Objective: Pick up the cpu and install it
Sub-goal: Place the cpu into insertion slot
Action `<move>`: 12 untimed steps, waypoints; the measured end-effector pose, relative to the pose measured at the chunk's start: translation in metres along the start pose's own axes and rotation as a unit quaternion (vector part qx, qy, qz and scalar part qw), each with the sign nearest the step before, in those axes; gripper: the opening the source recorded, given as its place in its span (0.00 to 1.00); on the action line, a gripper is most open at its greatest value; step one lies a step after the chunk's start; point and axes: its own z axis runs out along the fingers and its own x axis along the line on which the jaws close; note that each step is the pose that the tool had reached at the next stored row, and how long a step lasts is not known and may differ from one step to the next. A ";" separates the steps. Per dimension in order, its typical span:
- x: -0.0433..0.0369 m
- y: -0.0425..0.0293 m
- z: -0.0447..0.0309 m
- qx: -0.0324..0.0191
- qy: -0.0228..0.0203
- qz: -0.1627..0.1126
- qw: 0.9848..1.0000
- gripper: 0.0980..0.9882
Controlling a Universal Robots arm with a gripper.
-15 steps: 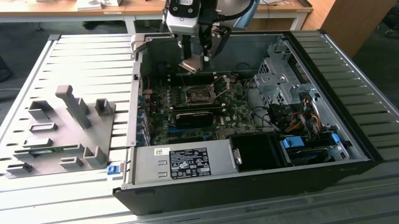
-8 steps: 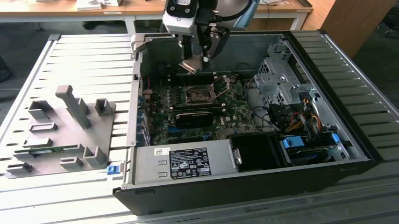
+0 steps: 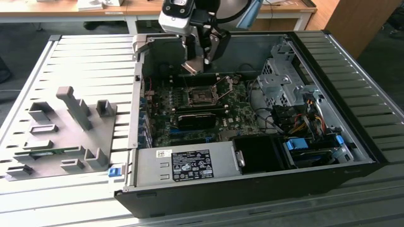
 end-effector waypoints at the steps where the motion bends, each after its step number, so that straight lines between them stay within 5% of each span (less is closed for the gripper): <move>1: 0.0000 0.0000 0.0001 0.000 0.000 0.009 1.000 0.48; 6: 0.0000 -0.0001 0.0014 0.001 -0.003 0.055 0.999 0.48; 12: 0.0001 -0.0002 0.0031 0.002 -0.006 0.108 0.994 0.48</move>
